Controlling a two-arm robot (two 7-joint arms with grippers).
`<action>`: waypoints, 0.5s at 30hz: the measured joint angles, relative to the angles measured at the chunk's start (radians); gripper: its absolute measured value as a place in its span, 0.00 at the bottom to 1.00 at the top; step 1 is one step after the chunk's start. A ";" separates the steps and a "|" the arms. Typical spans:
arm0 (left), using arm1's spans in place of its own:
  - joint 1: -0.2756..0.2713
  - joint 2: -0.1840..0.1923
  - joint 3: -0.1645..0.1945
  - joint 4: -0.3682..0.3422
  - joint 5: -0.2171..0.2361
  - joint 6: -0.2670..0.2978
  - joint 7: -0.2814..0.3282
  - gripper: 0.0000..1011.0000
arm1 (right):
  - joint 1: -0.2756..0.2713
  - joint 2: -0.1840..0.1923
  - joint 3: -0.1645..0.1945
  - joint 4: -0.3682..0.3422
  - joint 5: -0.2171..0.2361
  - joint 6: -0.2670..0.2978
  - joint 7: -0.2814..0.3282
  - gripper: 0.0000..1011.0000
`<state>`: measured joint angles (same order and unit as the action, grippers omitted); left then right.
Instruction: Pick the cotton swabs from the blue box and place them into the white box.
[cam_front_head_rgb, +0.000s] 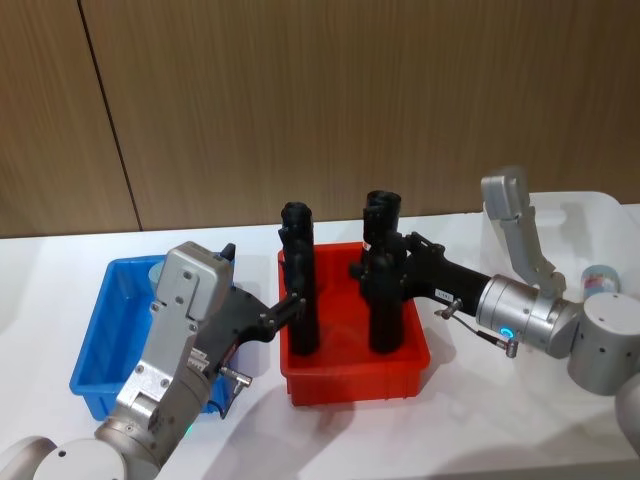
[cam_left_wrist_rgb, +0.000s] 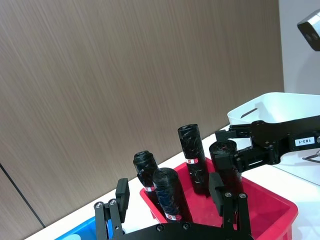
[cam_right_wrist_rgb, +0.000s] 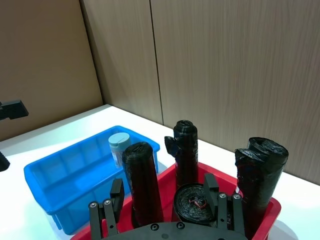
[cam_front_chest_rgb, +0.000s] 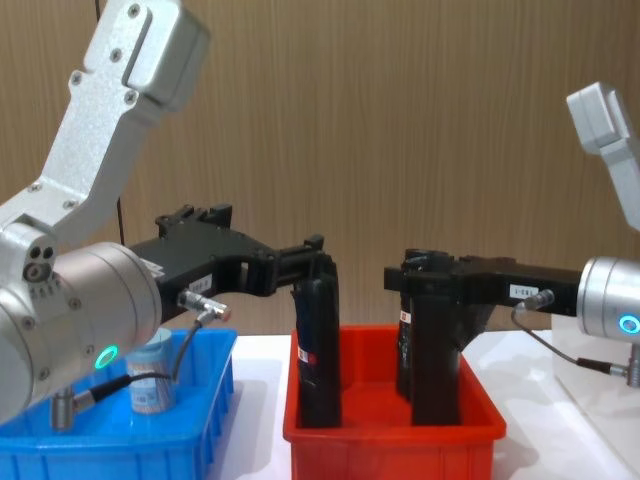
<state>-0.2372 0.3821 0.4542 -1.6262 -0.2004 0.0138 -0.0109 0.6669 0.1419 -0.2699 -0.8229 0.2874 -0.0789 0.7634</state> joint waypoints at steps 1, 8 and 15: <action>0.000 0.000 0.000 0.000 0.000 0.000 0.000 0.99 | 0.002 0.000 -0.001 0.004 -0.001 -0.001 0.000 0.99; 0.000 0.000 0.000 0.000 0.000 0.000 0.000 0.99 | 0.016 -0.004 -0.004 0.027 -0.003 -0.011 0.004 0.99; 0.000 0.000 0.000 0.000 0.000 0.000 0.000 0.99 | 0.024 -0.005 -0.004 0.037 -0.003 -0.021 0.006 0.99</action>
<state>-0.2372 0.3821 0.4543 -1.6262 -0.2004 0.0138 -0.0109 0.6911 0.1372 -0.2740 -0.7864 0.2848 -0.1002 0.7693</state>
